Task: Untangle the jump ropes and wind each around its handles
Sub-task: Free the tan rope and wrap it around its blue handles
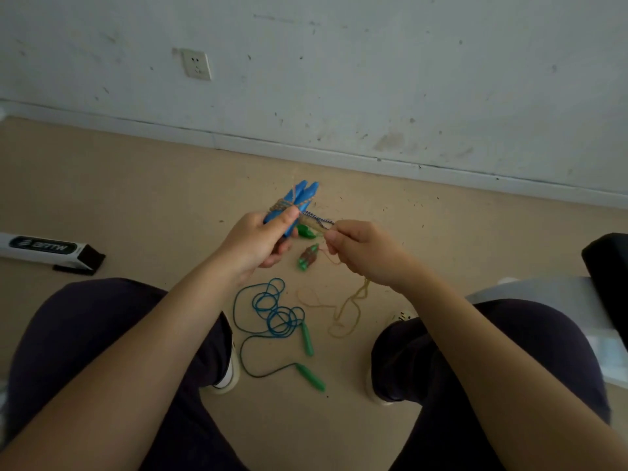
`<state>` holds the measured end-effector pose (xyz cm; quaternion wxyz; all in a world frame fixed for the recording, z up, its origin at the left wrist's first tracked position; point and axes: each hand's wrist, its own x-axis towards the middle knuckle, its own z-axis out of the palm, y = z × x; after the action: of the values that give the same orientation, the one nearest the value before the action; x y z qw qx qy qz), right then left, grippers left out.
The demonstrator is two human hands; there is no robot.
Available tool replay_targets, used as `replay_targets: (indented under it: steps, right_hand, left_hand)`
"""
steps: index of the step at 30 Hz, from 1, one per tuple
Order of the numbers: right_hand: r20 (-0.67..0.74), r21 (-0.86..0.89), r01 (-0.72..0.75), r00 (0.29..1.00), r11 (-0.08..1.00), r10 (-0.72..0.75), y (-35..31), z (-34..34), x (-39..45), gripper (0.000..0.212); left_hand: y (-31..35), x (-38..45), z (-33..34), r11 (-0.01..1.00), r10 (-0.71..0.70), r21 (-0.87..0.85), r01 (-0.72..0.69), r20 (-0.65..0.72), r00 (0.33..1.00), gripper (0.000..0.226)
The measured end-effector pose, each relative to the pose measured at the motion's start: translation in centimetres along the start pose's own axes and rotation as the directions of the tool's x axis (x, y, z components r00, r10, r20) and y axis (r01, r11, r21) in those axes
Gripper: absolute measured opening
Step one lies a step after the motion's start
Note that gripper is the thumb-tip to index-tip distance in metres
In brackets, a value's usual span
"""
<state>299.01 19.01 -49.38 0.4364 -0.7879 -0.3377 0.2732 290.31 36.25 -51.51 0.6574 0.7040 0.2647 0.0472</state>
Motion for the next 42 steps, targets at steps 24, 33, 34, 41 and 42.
replay_targets:
  steps: [24, 33, 34, 41, 42]
  right_hand:
    - [0.026, -0.079, 0.195, 0.981, 0.977, -0.194, 1.0, 0.7, 0.6, 0.039]
    - [0.126, 0.11, 0.119, 0.983, 0.987, -0.133, 0.9, 0.1, 0.7, 0.02]
    - [0.136, 0.145, 0.092, 0.984, 0.985, -0.112, 0.9, 0.1, 0.8, 0.021]
    - [0.137, 0.429, -0.101, 0.99, 0.898, 0.046, 1.2, -0.1, 0.9, 0.032]
    - [0.129, 0.489, -0.121, 0.989, 0.864, 0.066, 1.2, -0.1, 0.9, 0.033]
  left_hand:
    - [0.1, -1.0, -0.9, 0.84, -0.375, 0.541, -0.049, 0.643, 0.667, 0.036]
    - [0.9, -1.4, -0.8, 0.918, -0.262, 0.393, -0.055, 0.705, 0.659, 0.039]
    - [0.9, -1.5, -0.8, 0.922, -0.249, 0.382, -0.058, 0.703, 0.666, 0.039]
    - [0.8, -0.9, -1.1, 0.964, -0.144, 0.262, -0.031, 0.622, 0.77, 0.042]
    - [0.7, -0.8, -1.1, 0.97, -0.13, 0.24, -0.026, 0.608, 0.783, 0.043]
